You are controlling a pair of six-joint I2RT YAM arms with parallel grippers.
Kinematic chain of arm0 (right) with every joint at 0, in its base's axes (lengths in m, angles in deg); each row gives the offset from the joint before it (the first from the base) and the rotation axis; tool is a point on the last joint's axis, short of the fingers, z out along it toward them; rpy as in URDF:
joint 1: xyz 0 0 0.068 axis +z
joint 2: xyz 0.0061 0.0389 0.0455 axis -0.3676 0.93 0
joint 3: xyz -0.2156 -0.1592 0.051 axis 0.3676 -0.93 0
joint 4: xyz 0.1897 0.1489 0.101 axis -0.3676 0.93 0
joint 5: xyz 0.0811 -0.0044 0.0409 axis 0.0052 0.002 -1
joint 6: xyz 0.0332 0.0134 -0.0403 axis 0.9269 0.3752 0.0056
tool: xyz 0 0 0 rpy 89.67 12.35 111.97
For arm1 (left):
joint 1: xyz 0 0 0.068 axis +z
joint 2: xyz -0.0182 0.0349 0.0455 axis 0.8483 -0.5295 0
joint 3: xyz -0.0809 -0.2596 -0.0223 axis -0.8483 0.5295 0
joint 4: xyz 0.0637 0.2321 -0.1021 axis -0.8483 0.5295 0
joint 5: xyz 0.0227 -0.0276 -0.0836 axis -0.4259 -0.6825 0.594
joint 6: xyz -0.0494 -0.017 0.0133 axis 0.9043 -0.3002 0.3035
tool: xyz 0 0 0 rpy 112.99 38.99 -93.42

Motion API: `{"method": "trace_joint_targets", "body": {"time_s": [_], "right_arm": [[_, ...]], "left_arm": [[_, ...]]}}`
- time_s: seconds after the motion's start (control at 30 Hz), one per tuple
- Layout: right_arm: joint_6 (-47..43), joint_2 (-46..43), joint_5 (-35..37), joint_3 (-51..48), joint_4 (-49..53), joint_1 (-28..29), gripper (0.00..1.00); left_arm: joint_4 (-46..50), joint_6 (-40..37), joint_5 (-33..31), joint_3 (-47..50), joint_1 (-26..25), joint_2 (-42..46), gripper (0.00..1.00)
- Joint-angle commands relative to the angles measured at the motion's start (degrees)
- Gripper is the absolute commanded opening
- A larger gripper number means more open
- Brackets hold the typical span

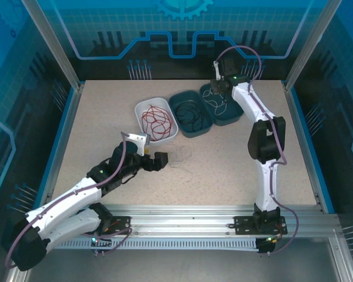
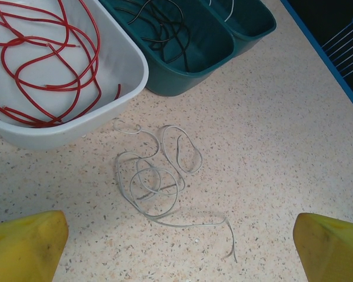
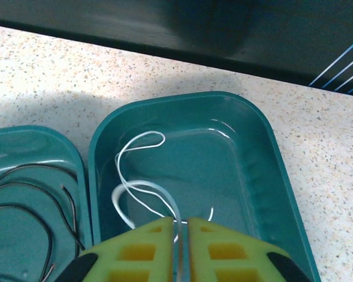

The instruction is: Untangle the cables

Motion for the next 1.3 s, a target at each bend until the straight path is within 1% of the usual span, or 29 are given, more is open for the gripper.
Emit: {"method": "trace_joint_targets", "body": {"time_s": [0.0, 0.1, 0.23, 0.33, 0.53, 0.73, 0.87, 0.93, 1.03, 1.1, 1.27], "right_arm": [[1.82, 3.53, 1.64, 6.40, 8.64, 0.29, 0.25], [3.19, 4.69, 3.13, 9.04, 12.28, -0.20, 0.29], [3.46, 2.41, 2.99, 6.65, 13.34, -0.29, 0.32], [3.24, -2.02, 3.38, 1.46, 12.41, 0.52, 0.32], [4.72, -15.57, 3.77, -14.31, 7.88, 3.79, 0.36], [8.14, -28.78, 3.51, -32.17, 3.59, 8.71, 0.39], [11.92, -34.32, 1.50, -40.59, 2.77, 12.53, 0.42], [14.33, -36.88, 0.59, -44.52, 1.75, 15.15, 0.50], [17.90, -39.26, 0.17, -48.47, 1.51, 19.04, 0.62], [19.86, -40.02, 0.50, -50.46, 1.31, 21.58, 0.66], [24.80, -38.51, 1.30, -53.23, 2.19, 27.80, 0.67]], "left_arm": [[-0.59, -0.36, -0.77, -0.11, 0.16, 0.20, 0.99], [-0.60, -0.24, -0.78, 0.32, 0.19, 0.71, 0.99], [-0.59, -0.13, -0.86, 0.56, 0.18, 1.34, 0.99], [-0.53, -0.02, -1.02, 0.67, 0.17, 1.63, 0.99], [-1.06, 0.97, -1.79, 1.17, 0.11, 1.63, 0.99], [-0.09, 2.16, -4.29, 1.51, 0.16, 1.32, 0.99], [1.19, 3.76, -7.80, 1.42, 0.32, 0.87, 0.99], [1.53, 4.90, -9.14, 1.29, 0.52, 0.22, 0.99], [1.56, 6.06, -9.77, 0.87, 0.81, -1.51, 0.99], [1.59, 6.95, -9.87, 0.44, 1.14, -3.06, 0.99], [2.08, 9.63, -9.59, -0.20, 1.85, -6.44, 0.99]]}}
